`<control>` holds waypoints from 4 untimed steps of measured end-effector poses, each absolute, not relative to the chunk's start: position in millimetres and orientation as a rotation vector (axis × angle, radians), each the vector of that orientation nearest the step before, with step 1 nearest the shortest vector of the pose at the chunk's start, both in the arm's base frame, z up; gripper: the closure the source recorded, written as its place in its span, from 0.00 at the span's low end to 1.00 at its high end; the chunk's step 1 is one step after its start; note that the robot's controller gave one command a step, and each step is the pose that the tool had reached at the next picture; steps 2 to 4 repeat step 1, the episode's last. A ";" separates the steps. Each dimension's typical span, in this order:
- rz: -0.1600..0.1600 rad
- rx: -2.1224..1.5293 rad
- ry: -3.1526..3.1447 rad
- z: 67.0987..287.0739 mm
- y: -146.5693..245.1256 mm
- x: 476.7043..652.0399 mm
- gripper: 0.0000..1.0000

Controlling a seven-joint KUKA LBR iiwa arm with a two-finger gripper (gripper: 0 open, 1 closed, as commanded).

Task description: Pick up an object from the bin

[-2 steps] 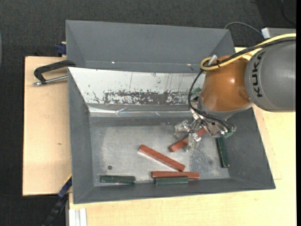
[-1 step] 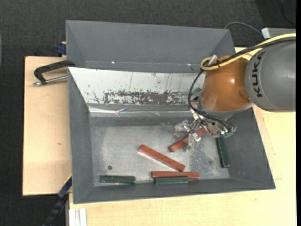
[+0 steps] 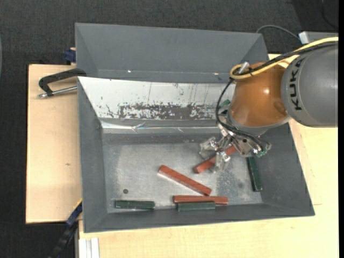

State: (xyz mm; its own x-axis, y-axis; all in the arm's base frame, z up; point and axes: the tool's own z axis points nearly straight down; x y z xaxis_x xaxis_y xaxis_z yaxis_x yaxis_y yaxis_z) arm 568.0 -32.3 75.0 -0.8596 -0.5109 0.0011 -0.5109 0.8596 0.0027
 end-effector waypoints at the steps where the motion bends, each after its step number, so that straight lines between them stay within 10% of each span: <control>1: -0.006 0.831 -3.025 96.9 -31.9 566.6 1.00; 4: -0.006 0.831 -3.025 96.9 -31.9 566.6 1.00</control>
Offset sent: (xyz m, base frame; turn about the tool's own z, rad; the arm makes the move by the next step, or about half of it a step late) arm 0.0001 0.0001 0.0046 0.0000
